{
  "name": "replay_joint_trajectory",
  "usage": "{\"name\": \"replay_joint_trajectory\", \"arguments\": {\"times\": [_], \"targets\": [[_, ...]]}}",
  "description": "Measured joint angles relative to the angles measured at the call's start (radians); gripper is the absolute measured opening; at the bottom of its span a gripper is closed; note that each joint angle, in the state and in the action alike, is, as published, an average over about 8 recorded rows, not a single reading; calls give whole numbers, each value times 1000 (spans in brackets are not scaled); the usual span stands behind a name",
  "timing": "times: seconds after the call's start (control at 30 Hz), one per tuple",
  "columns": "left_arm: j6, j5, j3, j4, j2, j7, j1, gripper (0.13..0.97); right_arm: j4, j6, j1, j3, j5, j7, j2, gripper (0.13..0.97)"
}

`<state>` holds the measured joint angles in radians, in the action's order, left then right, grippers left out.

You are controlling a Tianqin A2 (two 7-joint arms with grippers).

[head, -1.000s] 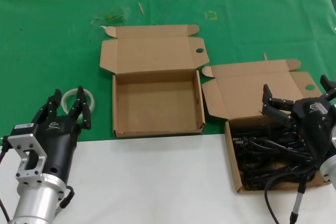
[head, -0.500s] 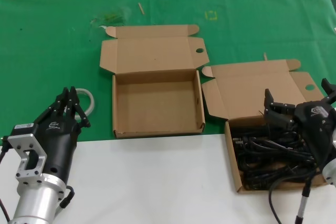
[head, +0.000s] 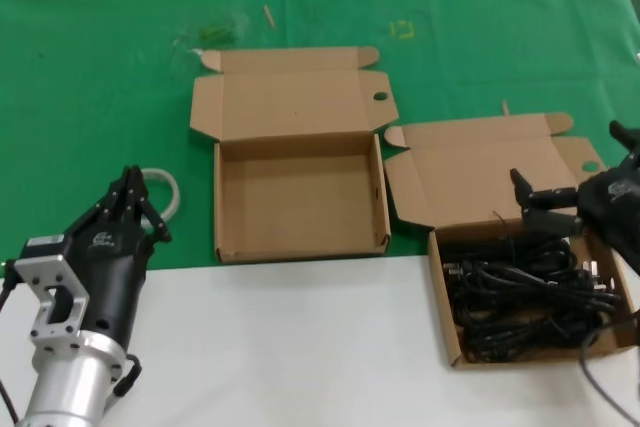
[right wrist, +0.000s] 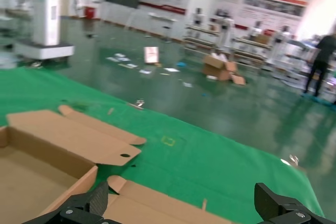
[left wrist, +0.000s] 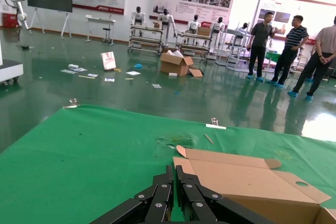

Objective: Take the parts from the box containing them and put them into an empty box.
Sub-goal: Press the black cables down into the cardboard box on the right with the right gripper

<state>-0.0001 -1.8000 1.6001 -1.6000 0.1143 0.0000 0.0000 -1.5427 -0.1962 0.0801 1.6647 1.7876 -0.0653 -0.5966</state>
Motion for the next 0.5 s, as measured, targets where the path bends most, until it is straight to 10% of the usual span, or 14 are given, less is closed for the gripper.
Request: {"name": "replay_joint_trajectory", "arguments": {"times": [0.5], "targets": [[0,0,0,0,0,0,0,156,-10,-312,172,113,-115,-150,-314,966]]}}
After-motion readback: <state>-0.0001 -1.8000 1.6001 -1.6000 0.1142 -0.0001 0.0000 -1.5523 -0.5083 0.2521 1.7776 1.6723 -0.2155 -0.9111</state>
